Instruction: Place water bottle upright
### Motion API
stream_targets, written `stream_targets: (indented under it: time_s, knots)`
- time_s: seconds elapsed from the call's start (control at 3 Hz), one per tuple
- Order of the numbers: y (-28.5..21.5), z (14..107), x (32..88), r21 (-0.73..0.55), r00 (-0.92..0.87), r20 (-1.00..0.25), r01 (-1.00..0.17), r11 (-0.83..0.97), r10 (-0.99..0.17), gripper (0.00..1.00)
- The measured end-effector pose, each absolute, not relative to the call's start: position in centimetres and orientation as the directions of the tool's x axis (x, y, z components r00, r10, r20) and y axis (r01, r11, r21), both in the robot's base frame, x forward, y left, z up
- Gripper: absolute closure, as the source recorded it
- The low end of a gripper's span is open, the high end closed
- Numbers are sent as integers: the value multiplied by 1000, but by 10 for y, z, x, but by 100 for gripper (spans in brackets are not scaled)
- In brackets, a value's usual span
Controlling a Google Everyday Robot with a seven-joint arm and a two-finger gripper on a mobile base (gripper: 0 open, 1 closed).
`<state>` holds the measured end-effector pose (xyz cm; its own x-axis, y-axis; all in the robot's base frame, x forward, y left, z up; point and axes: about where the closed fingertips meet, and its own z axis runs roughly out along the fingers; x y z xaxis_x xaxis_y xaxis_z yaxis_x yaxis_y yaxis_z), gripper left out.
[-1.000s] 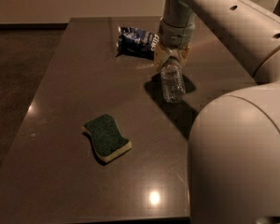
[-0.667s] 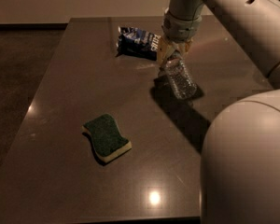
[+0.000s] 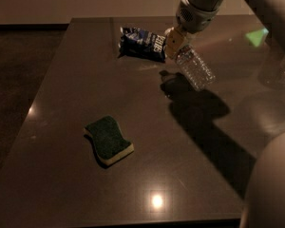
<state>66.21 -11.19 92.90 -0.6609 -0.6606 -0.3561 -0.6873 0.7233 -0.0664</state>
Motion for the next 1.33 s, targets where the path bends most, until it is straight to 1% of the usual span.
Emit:
stream_targets:
  time_s: [0.33, 0.67, 1.0, 1.33]
  knots:
    - [-112, 948, 647, -111, -545, -482, -739, 664, -687, 100]
    - [-111, 956, 635, -148, -429, -610, -765, 627, -667, 100]
    - [-114, 963, 632, -174, -330, -719, -766, 618, -611, 100]
    - [-120, 969, 627, -225, -195, -822, -752, 620, -535, 100]
